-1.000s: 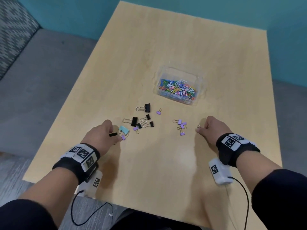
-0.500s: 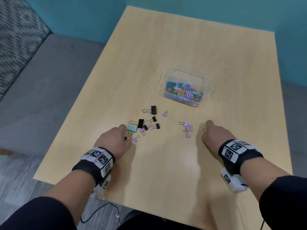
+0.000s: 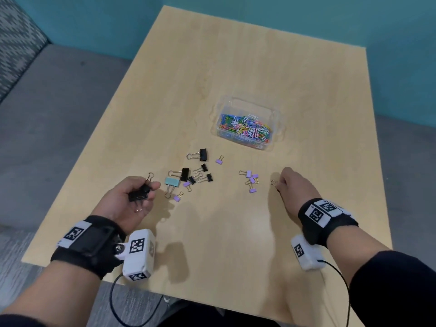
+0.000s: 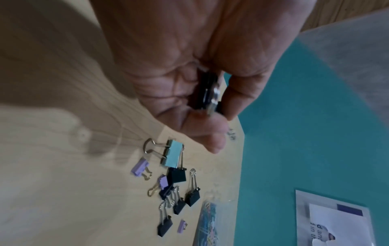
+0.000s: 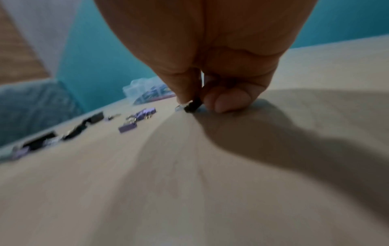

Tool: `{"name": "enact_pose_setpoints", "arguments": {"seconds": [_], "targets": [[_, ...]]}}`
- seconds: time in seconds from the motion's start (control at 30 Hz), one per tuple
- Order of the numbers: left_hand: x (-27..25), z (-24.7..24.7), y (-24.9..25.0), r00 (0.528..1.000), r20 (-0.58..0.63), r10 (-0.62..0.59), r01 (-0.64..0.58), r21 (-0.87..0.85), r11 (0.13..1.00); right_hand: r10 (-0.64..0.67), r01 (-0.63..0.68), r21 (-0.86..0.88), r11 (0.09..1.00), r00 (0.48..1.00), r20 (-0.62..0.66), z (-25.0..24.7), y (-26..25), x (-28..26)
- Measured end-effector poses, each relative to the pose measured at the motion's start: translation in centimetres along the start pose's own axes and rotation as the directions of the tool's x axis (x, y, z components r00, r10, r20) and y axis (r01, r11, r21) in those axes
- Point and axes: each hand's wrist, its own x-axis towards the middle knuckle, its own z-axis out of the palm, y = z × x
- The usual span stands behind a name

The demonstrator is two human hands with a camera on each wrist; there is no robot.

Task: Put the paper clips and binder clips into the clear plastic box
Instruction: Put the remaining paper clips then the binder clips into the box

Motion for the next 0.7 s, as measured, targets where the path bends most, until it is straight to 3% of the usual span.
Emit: {"name": "enact_pose_setpoints", "arguments": {"seconds": [0.07,0.13,0.17,0.23,0.3,0.37,0.43,0.5,0.57,0.7], "targets": [[0.0,0.3,-0.1,1.000,0.001,0.021,-0.021,-0.020,1.000,0.129,-0.097,0.316,0.944,0.988,-0.083,0.1,0.6,-0.3],[0.2,0.4,-0.1,0.999,-0.014,0.033,-0.033,-0.002,0.999,0.287,-0.173,0.676,0.716,0.956,-0.059,0.0,0.7,-0.6],[0.3,0.5,-0.1,0.999,-0.023,0.043,-0.042,0.023,0.999,0.325,-0.197,0.778,0.596,0.946,-0.010,-0.1,0.8,-0.8],[0.7,0.6,-0.2,0.996,-0.056,0.065,-0.058,0.114,0.992,0.350,-0.230,0.853,0.468,0.935,0.060,-0.5,0.6,-0.9],[1.2,0.8,-0.2,0.989,-0.107,0.099,-0.071,0.245,0.967,0.358,-0.237,0.861,0.449,0.931,0.070,-0.7,0.7,-0.9],[1.5,1.3,-0.1,0.978,-0.149,0.143,-0.077,0.377,0.923,0.351,-0.242,0.826,0.509,0.935,0.058,-0.6,0.8,-0.8],[1.9,1.7,0.2,0.962,-0.158,0.222,-0.111,0.519,0.847,0.272,-0.204,0.636,0.745,0.962,-0.009,-0.6,0.5,-0.9],[2.0,2.0,0.3,0.951,-0.112,0.288,-0.148,0.653,0.742,0.154,-0.148,0.279,0.949,0.988,0.001,-0.7,-0.4,-1.2],[2.0,2.7,0.2,0.955,-0.081,0.287,-0.160,0.673,0.722,0.090,-0.090,0.002,0.996,0.995,0.046,-0.7,-1.4,-1.0],[1.8,3.2,0.0,0.983,-0.060,0.175,-0.136,0.413,0.900,0.077,-0.068,-0.102,0.992,0.993,0.085,-0.3,-3.0,-0.2]]}}
